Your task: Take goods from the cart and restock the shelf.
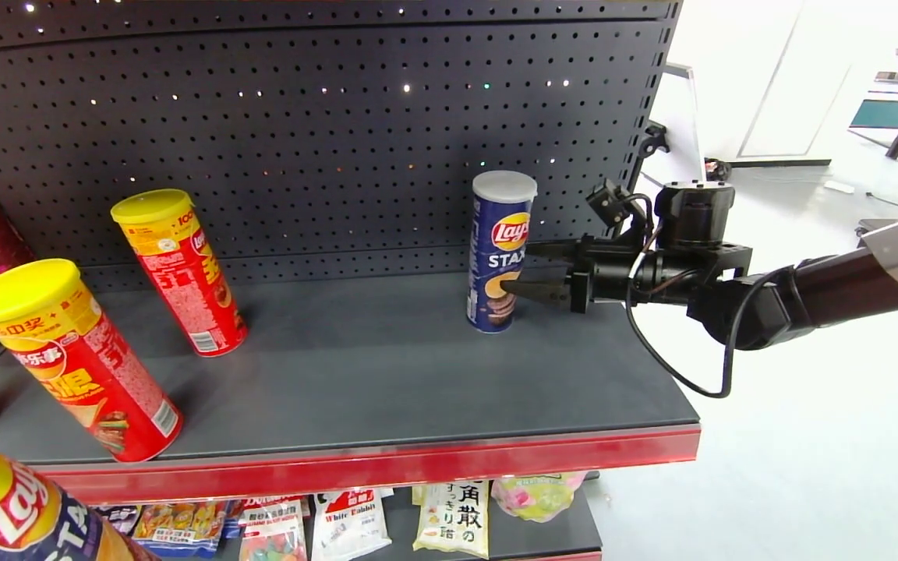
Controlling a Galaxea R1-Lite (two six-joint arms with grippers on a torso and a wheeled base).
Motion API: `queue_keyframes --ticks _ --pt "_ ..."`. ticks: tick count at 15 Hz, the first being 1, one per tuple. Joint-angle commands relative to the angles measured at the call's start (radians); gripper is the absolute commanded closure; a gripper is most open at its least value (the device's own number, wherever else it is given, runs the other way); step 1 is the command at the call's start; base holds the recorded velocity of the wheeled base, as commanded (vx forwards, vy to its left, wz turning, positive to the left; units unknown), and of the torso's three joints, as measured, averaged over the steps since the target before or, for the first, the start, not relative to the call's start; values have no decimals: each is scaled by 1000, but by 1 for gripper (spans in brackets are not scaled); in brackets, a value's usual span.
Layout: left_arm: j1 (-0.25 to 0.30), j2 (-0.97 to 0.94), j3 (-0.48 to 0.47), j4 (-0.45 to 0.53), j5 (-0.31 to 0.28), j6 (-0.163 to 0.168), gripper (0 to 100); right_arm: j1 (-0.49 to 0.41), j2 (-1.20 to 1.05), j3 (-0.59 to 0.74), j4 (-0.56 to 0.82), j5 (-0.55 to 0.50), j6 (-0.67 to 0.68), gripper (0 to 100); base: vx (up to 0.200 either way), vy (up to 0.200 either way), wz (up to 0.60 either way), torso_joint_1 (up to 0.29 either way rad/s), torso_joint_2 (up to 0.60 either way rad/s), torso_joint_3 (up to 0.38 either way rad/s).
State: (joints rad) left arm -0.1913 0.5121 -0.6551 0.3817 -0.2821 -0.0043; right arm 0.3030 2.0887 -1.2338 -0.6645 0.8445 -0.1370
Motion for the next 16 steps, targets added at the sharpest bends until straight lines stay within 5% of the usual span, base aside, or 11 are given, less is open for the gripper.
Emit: queue_keyframes --ticks 1,16 --pt "1 2 0 0 3 9 100 -7 25 -29 -1 10 -1 0 0 0 0 0 0 0" --pt "1 -6 6 3 11 18 100 64 93 -145 0 15 31 0 0 0 0 0 0 0"
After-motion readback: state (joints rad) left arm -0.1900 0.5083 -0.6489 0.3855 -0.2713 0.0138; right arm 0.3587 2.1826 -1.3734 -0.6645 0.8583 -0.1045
